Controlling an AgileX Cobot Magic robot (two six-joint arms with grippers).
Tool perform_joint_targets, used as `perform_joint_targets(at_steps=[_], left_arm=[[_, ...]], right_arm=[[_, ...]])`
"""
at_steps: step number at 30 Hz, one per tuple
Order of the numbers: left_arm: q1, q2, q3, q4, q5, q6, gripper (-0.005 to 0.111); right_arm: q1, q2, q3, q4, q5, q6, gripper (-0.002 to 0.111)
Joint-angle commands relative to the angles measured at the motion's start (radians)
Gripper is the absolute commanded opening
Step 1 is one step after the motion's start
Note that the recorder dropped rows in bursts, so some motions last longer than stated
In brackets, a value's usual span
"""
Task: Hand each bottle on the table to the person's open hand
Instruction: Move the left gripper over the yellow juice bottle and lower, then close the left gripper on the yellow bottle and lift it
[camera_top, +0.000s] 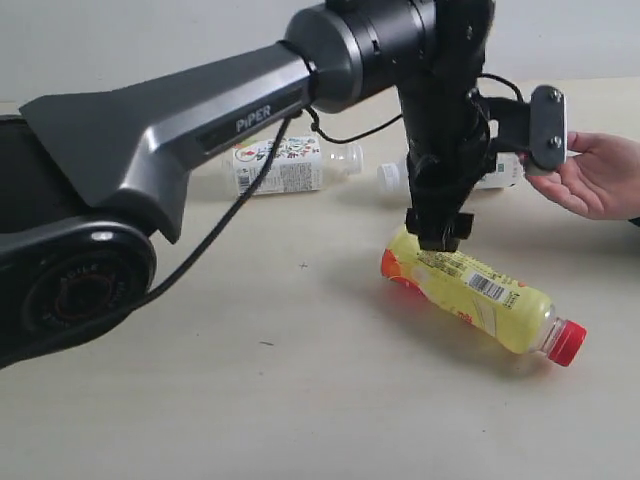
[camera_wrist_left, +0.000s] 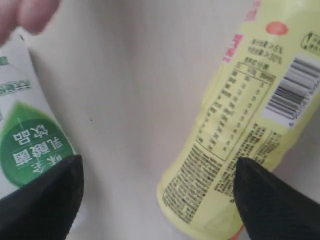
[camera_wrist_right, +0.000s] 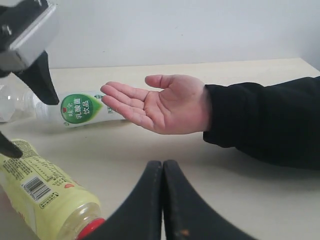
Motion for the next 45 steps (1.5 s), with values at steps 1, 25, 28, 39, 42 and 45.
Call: perform_joint_targets(at_steps=[1,25,28,39,42,45], left_arm=[[-0.048,-0.018,0.045,0.089,0.001,-0.011,0.079],[-0.067,-0.04,0.217,-0.071,0.001,0.121,0.079],[-0.067,-0.04,0.24,-0.071,0.001,0.141,0.079],[-0.067,0.002,0.251,-0.066,-0.051,0.14,0.075],[-0.067,-0.008,0.251,-0.055,-0.048,0.124,0.054],[-0.067,-0.038,0.249,-0.023,-0.048,0.059,0.012]], right_arm=[[-0.004,-0.005,0.003,-0.005,-0.003,-0.001,0.0],[-0.004,-0.005,0.003,-0.005,-0.003,-0.001,0.0],[-0.004,-0.005,0.003,-0.005,-0.003,-0.001,0.0],[-0.004,-0.005,0.003,-0.005,-0.003,-0.001,0.0],[-0.004,-0.005,0.003,-0.005,-0.003,-0.001,0.0],[-0.004,-0.005,0.003,-0.005,-0.003,-0.001,0.0]])
